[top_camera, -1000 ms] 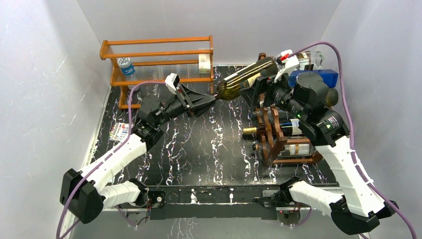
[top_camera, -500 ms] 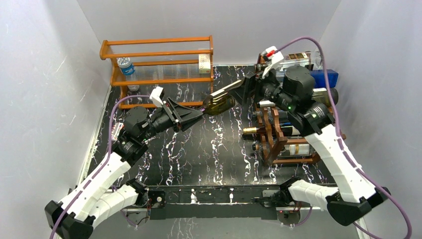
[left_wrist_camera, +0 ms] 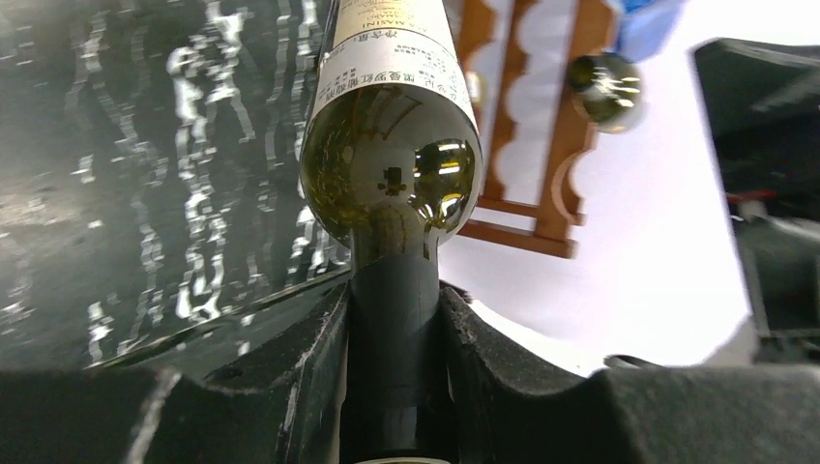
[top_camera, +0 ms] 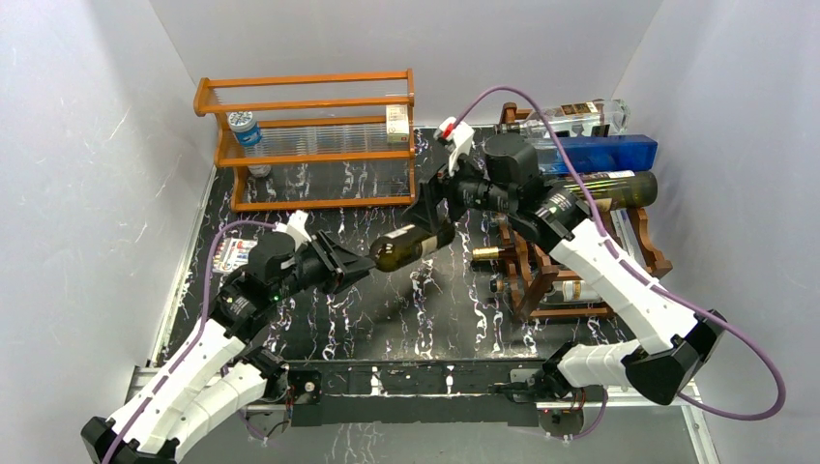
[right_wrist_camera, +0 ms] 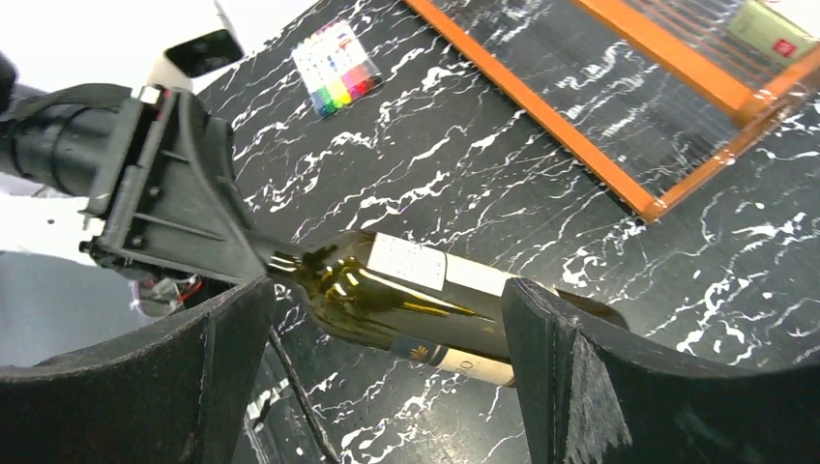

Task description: Take the wine bottle off the wine rack

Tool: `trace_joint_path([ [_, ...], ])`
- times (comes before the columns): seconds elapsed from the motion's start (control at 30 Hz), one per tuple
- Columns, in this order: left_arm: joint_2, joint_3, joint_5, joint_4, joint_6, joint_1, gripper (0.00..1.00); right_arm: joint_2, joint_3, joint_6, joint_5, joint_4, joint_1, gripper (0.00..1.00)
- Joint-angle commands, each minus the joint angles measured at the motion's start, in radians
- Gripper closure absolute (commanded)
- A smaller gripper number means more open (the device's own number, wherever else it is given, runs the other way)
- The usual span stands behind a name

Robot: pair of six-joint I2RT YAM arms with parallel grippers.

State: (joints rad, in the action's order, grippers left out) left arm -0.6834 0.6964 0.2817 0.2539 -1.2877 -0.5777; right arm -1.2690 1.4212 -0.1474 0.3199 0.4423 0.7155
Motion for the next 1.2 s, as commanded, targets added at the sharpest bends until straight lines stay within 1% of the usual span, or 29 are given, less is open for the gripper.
trace_joint_path([
  [0.0, 0.042, 0.010, 0.001, 0.010, 0.084, 0.006, 1.00, -0.028, -0.032, 0.061, -0.019, -0.036, 0.055, 0.02],
  [0.1, 0.022, 0.013, -0.012, 0.079, 0.148, 0.004, 1.00, -0.039, -0.069, 0.089, -0.019, -0.058, 0.102, 0.02],
  [0.23, -0.013, 0.036, -0.026, 0.168, 0.237, 0.005, 1.00, -0.044, -0.172, 0.119, -0.018, -0.143, 0.151, 0.02],
  [0.4, -0.078, 0.125, -0.042, 0.284, 0.349, 0.006, 1.00, -0.056, -0.299, 0.189, -0.056, -0.258, 0.199, 0.02],
  [0.57, -0.136, 0.182, -0.029, 0.359, 0.421, 0.005, 1.00, -0.069, -0.384, 0.284, -0.041, -0.390, 0.236, 0.02],
  [0.73, -0.162, 0.217, -0.025, 0.393, 0.457, 0.006, 1.00, -0.113, -0.405, 0.392, -0.027, -0.436, 0.277, 0.02],
  [0.93, -0.214, 0.276, -0.013, 0.445, 0.514, 0.006, 1.00, -0.166, -0.423, 0.470, -0.137, -0.506, 0.324, 0.02],
  [1.03, -0.237, 0.299, -0.011, 0.468, 0.542, 0.004, 1.00, -0.191, -0.415, 0.486, -0.156, -0.523, 0.328, 0.02],
  [1.17, -0.266, 0.325, 0.012, 0.483, 0.559, 0.004, 1.00, -0.211, -0.444, 0.521, -0.174, -0.587, 0.329, 0.02],
])
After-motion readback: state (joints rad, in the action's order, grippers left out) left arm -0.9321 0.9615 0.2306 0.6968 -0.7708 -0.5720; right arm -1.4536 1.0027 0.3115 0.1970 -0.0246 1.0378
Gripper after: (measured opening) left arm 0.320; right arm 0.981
